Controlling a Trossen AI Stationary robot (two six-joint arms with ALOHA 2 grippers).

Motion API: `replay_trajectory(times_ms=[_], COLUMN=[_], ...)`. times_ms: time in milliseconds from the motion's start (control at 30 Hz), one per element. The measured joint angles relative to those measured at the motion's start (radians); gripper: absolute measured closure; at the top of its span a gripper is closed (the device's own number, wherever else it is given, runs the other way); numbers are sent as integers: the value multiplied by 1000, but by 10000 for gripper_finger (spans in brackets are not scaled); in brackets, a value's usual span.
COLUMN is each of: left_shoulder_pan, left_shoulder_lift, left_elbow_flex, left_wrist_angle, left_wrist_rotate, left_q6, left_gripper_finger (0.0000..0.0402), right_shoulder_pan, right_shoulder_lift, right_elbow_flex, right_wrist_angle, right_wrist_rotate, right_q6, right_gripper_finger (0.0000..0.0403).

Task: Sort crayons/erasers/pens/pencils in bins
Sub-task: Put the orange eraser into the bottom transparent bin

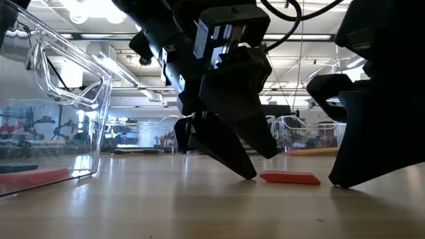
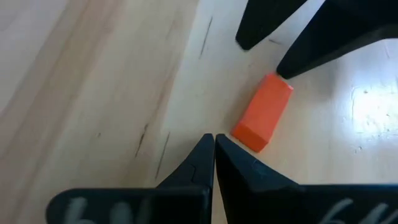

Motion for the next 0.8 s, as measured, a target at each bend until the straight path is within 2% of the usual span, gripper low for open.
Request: replay_trajectory(times_ms=[400, 800], left_shoulder_pan=[15, 14], left_shoulder_lift=[3, 6], left_elbow_flex=[-13, -13], left_wrist_angle=[60, 80], left_wrist_rotate=[-22, -13], left_q6=[-18, 7], left_gripper_finger=[193, 199], right_shoulder_pan=[-56, -65], right_shoulder_lift=[9, 10], right_elbow_flex=[3, 1], right_wrist_angle=[-20, -24], right_wrist_rotate=[0, 13], right_q6=[-2, -2], right_gripper_finger=[394, 394])
